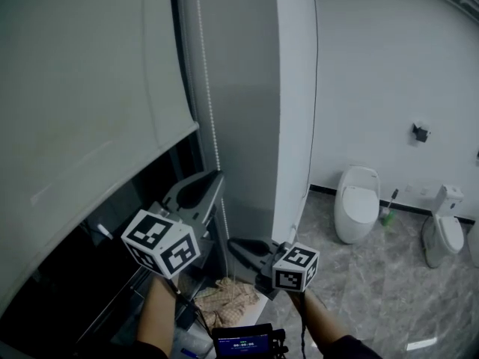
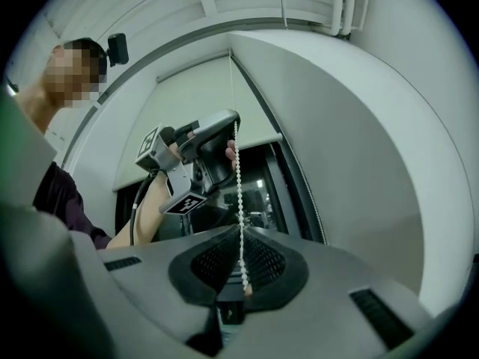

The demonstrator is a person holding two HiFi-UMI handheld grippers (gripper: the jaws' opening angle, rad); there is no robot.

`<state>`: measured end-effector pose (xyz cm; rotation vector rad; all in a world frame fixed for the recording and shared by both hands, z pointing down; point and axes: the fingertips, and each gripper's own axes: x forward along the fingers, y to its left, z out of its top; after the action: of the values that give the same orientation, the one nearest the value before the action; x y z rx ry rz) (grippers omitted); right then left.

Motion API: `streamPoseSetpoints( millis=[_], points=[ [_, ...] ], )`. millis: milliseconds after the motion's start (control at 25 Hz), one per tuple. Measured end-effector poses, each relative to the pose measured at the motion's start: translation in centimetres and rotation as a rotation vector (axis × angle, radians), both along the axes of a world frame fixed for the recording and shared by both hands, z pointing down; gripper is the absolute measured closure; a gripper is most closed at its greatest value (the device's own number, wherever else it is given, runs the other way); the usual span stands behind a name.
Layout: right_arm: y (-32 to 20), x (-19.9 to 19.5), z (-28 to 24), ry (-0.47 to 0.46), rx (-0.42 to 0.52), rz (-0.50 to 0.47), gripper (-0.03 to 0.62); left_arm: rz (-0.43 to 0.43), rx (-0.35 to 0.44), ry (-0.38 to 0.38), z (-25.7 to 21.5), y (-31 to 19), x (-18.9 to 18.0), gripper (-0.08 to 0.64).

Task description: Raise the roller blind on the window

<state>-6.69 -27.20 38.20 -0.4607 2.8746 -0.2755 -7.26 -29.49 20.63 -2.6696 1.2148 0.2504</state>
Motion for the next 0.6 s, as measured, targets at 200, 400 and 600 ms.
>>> streamPoseSetpoints(
  millis=[200,400,600],
  points=[
    [-1.1,0.9,1.0,0.042,-0.025,0.026,0.572,-0.031,0.020,0.014,1.6,0.4,-0.8,0.541],
    [-3.0,3.3,-6.7,-0.030,0.060,0.093,0.552,-0.058,0.004,-0.042,2.8,0.7,-0.3,0.542],
    [-3.3,3.5,-15.1,-0.055,0.178,0.112,0.517,-0.099,-0.056,-0.124,7.1,0.0,0.8,0.543]
  ],
)
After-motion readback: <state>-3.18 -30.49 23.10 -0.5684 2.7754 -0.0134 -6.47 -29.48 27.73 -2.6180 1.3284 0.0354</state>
